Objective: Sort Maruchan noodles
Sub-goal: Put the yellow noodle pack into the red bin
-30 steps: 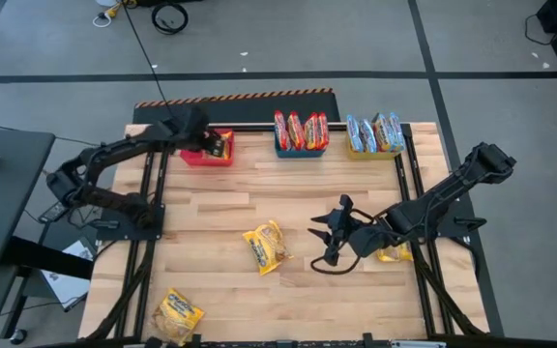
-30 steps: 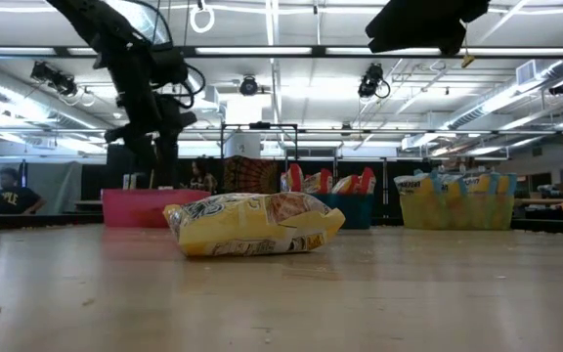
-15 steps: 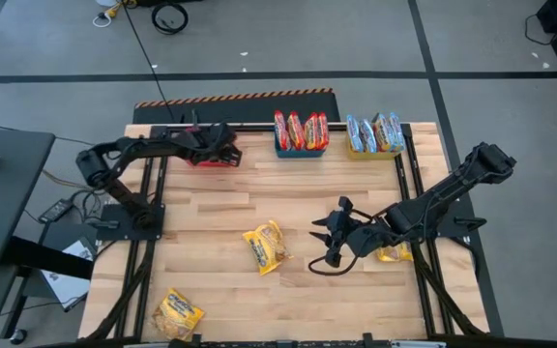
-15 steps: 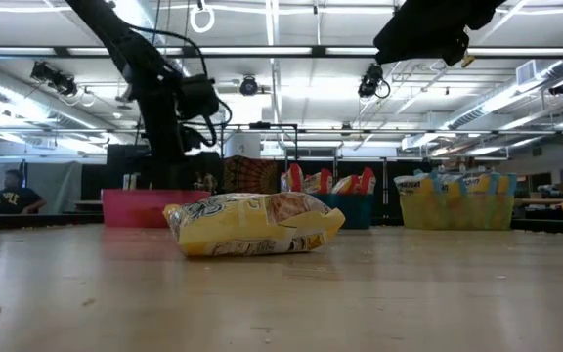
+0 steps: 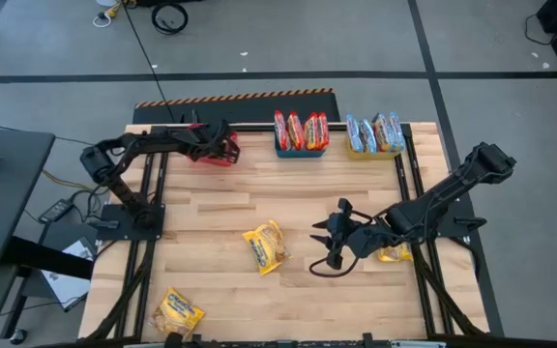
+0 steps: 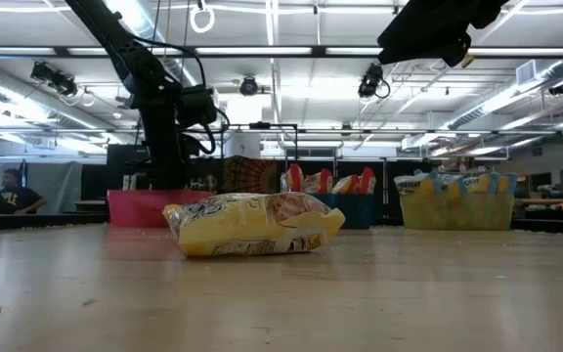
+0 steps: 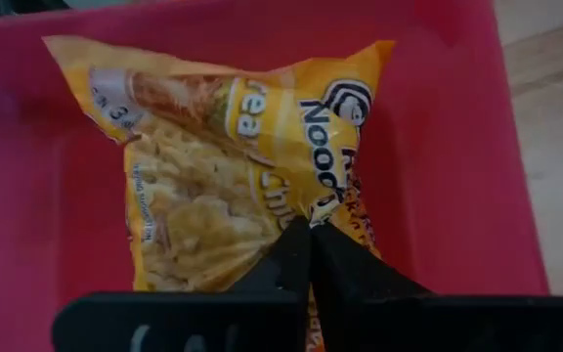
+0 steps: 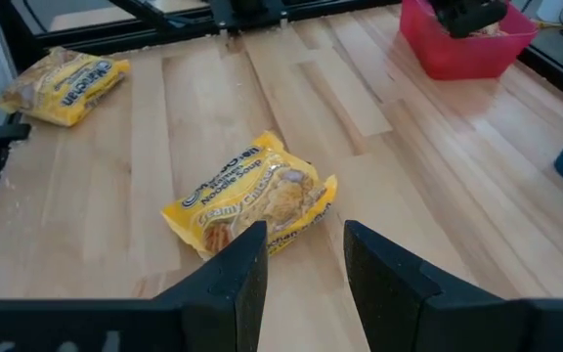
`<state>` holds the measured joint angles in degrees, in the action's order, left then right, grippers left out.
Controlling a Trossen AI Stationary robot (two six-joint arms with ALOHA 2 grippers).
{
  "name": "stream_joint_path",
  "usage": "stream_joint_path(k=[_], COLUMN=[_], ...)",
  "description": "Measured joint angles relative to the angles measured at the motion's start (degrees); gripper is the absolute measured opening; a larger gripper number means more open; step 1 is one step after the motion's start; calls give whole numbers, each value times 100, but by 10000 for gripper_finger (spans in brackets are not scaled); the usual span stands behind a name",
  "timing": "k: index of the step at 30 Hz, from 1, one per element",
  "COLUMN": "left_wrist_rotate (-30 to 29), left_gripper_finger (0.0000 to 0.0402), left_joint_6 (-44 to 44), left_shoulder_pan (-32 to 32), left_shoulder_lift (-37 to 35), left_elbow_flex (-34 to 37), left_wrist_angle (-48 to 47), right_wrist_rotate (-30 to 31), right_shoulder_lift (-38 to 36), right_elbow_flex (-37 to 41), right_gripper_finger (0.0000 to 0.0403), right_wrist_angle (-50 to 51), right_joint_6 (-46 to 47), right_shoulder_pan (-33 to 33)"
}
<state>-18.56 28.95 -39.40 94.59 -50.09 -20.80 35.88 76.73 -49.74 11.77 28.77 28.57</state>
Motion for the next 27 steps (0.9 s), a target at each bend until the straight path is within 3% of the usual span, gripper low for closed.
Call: stream_joint_path(k=[5,12,16,20,23,27], left_wrist_rotate=[672,2012,3206,4600,5454,6091], left_gripper_finger=[5,3,2,2,1,1], left_joint_6=[-187,-463,-408,-212,69,652], left_shoulder_pan=[-278,-834,-1307,-1781,-1958,-2080], left_shoulder_lift=[-430,-1807,-2414,-2560,-2515,-2366], left_elbow_flex=[48,31,28,28,247,880], left_wrist_angle=[-272,-241,-225,-141,383,1666], right_wrist_rotate=[0,0,0,1,0,0], right_shoulder_lift=[0,0,0,0,0,0], right_elbow_flex=[0,0,0,0,0,0], right_gripper_finger=[142,142,142,142,142,142], right_wrist_angle=[0,20,15,-15,-13,-9], right_joint_6=[-26,-26,-26,92,215,380], right_shoulder_pan=[73,71,61,61,60,103])
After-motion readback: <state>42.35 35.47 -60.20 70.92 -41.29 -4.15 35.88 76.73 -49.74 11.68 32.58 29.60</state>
